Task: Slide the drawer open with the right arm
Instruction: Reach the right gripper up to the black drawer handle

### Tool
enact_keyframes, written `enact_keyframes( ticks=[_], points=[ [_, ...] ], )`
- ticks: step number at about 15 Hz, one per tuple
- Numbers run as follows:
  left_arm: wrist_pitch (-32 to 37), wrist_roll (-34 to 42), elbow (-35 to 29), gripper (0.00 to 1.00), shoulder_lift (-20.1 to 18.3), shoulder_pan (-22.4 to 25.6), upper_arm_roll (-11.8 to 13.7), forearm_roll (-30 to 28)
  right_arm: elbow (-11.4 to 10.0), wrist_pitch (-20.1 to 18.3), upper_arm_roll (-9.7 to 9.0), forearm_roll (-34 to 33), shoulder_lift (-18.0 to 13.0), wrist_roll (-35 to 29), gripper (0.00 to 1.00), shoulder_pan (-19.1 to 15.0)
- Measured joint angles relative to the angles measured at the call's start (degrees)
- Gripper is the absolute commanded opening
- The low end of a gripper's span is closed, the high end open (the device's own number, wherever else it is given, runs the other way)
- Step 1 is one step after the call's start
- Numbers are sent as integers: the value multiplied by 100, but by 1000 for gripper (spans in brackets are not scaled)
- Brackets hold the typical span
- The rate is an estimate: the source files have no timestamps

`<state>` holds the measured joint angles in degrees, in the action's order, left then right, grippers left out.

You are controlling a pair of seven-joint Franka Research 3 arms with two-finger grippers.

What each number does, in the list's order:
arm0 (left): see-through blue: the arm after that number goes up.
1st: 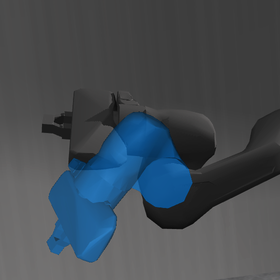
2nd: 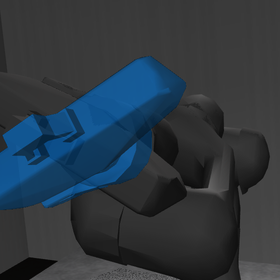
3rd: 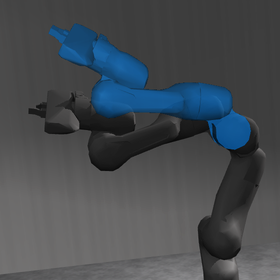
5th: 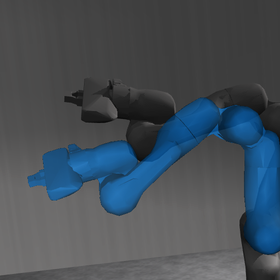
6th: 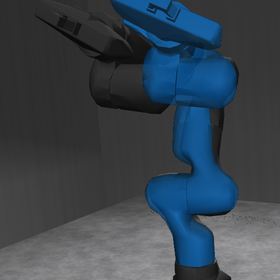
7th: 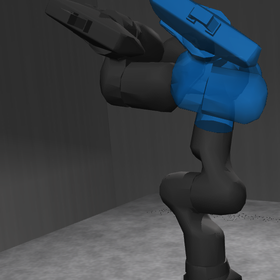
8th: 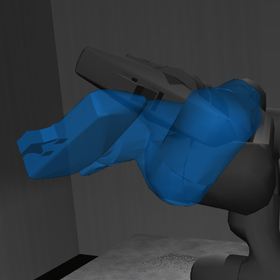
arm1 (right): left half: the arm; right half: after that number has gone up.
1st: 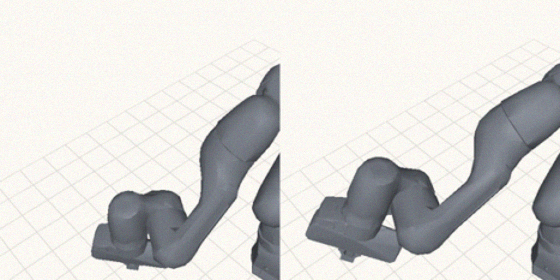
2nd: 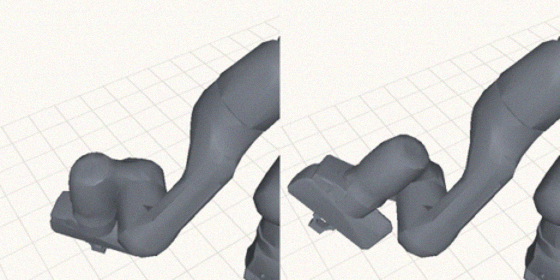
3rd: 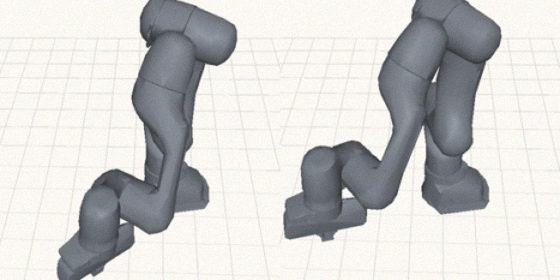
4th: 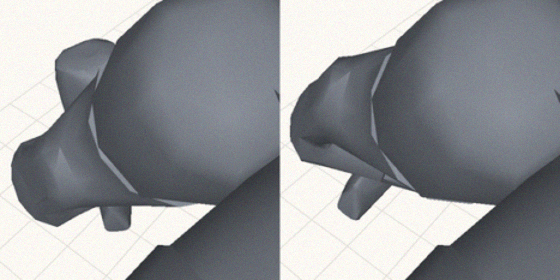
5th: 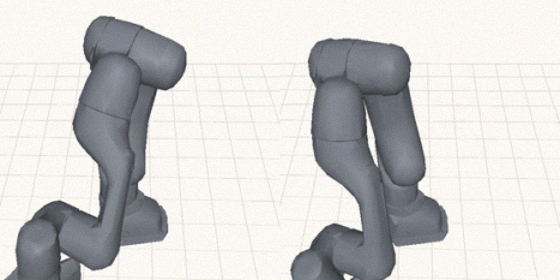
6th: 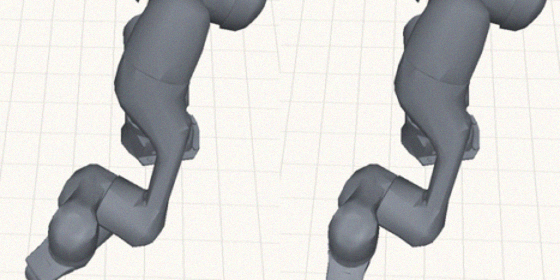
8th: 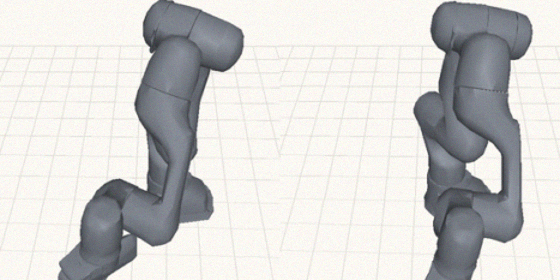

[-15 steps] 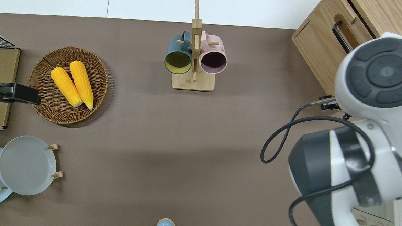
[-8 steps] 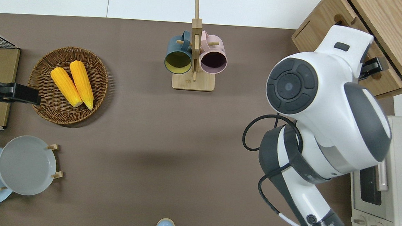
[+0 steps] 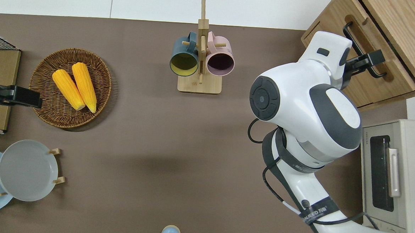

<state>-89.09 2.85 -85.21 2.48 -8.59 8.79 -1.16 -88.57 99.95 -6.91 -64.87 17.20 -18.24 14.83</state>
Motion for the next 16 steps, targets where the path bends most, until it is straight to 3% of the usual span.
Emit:
enact_keyframes(
  ticks=[10, 16],
  points=[
    [0, 0, 0, 995, 0, 0, 0, 0, -451, 38, 0, -2087, 482, -384, 983, 87],
    [0, 0, 0, 998, 0, 0, 0, 0, -583, 38, 42, -2802, 764, -599, 983, 2]
  ],
)
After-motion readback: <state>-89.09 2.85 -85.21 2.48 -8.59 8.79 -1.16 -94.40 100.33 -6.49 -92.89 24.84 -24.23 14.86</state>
